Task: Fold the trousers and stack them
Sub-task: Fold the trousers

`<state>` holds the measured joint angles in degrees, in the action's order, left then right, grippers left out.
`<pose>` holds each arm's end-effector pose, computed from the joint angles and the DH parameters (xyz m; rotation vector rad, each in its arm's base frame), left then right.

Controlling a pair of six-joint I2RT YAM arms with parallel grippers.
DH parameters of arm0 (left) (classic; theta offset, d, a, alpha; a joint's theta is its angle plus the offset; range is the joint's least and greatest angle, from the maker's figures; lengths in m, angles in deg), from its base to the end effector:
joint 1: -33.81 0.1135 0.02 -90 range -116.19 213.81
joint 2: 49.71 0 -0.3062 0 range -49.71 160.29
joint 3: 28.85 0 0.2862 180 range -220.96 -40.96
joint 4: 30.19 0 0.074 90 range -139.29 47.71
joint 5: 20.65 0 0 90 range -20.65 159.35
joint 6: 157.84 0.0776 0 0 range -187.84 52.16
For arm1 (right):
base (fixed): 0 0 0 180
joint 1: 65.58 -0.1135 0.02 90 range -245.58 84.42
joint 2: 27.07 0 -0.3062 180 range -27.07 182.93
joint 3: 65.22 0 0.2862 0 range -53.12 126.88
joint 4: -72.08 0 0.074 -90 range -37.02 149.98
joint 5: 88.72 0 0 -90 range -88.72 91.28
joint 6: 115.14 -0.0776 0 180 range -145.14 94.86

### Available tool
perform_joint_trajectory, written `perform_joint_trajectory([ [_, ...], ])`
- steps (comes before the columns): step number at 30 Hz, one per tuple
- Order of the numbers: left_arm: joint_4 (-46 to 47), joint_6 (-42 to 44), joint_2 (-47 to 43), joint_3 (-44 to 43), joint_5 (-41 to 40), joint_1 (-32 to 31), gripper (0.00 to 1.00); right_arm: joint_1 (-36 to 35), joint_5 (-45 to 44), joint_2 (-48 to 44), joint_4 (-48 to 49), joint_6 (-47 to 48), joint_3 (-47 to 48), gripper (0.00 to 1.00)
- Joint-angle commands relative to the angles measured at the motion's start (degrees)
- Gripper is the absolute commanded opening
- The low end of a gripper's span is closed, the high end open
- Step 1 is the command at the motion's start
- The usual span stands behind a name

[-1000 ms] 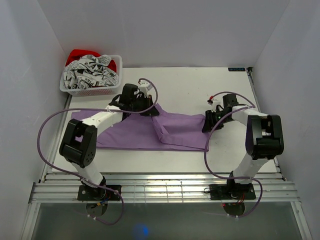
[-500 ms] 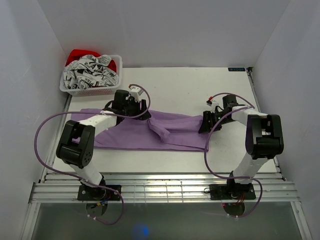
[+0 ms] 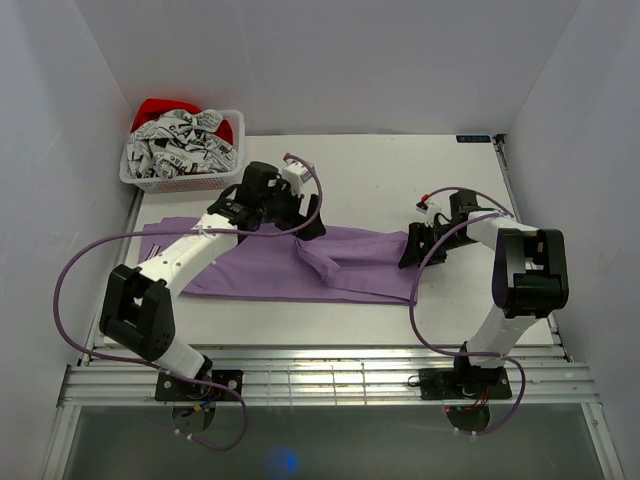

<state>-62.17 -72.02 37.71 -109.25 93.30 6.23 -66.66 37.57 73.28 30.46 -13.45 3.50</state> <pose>0.3425 -0.2145 0.2932 0.6891 2.1886 -0.7637 0.3571 0.0527 0.1339 -0.4260 2.6457 0.8370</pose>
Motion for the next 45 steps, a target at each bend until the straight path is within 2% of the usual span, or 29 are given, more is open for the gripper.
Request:
perform_joint_trajectory([
  [1, -5.7, 3.9, -1.5, -0.7, -7.6, -5.8, 0.98, 1.9, -6.3, 3.4, -5.7, 2.3, -1.2, 0.63],
  [4, -11.7, 10.0, 2.3, -6.3, -6.6, -8.2, 0.98, 2.1, -6.1, 3.7, -6.3, 2.9, -1.3, 0.63],
  [7, -20.3, 29.3, 4.2, -11.9, 0.2, -10.6, 0.98, 2.5, -5.1, 3.4, -7.7, 4.7, -1.1, 0.65],
  [8, -21.0, 40.8, 2.3, -11.6, 4.2, -10.1, 0.98, 2.5, -5.1, 3.2, -8.2, 5.4, -1.0, 0.66],
  [11, -22.7, 61.9, -4.1, -6.3, 10.6, -9.0, 0.98, 2.8, -5.8, 3.0, -9.4, 7.1, -0.3, 0.68],
  [12, -24.6, 76.6, -4.9, -5.2, 11.4, -8.9, 0.98, 2.9, -6.1, 3.9, -9.9, 7.4, 0.0, 0.69],
  [13, -28.8, 83.2, -4.9, -4.4, 11.5, -8.9, 0.98, 3.0, -6.1, 4.4, -10.5, 7.7, 0.8, 0.69],
  [15, -33.4, 94.5, -1.4, -6.7, 10.8, -9.9, 0.98, 3.2, -5.3, 5.5, -11.2, 7.6, 0.9, 0.68],
  [16, -39.0, 96.7, 0.5, -8.9, 11.5, -10.0, 0.97, 3.2, -4.9, 5.6, -11.1, 7.4, 0.9, 0.68],
  [17, -41.9, 99.0, 2.6, -14.0, 12.3, -10.2, 0.96, 3.2, -4.6, 5.7, -11.1, 7.2, 0.7, 0.66],
  [19, -46.5, 105.7, 6.8, -17.6, 13.5, -10.4, 0.96, 3.2, -4.0, 5.8, -11.0, 7.0, 0.6, 0.64],
  [22, -44.1, 112.0, 7.4, -17.2, 11.7, -11.8, 0.97, 3.2, -3.9, 6.4, -11.0, 7.0, 0.6, 0.58],
  [26, -43.7, 118.7, 8.1, -14.5, 6.4, -15.6, 0.98, 3.2, -3.7, 7.3, -11.1, 7.0, 0.6, 0.58],
  [36, -43.6, 121.7, 12.1, -10.3, -3.3, -22.8, 0.95, 3.2, -2.9, 8.2, -11.0, 7.2, 0.5, 0.57],
  [39, -43.1, 122.1, 13.6, -9.2, -7.3, -23.7, 0.92, 3.2, -3.2, 8.5, -11.0, 7.5, 0.6, 0.57],
  [42, -40.2, 122.3, 14.8, -7.5, -11.0, -23.8, 0.84, 3.3, -3.3, 8.8, -11.0, 7.6, 0.7, 0.54],
  [43, -38.5, 122.2, 15.3, -7.0, -13.5, -23.8, 0.80, 3.3, -3.2, 8.8, -11.0, 7.5, 0.8, 0.52],
  [44, -38.0, 122.3, 15.6, -6.1, -14.4, -23.9, 0.70, 3.3, -3.2, 8.9, -11.0, 7.6, 0.8, 0.51],
  [45, -37.4, 122.2, 15.7, -5.6, -15.1, -23.9, 0.65, 3.3, -3.3, 8.7, -10.9, 7.5, 0.8, 0.50],
])
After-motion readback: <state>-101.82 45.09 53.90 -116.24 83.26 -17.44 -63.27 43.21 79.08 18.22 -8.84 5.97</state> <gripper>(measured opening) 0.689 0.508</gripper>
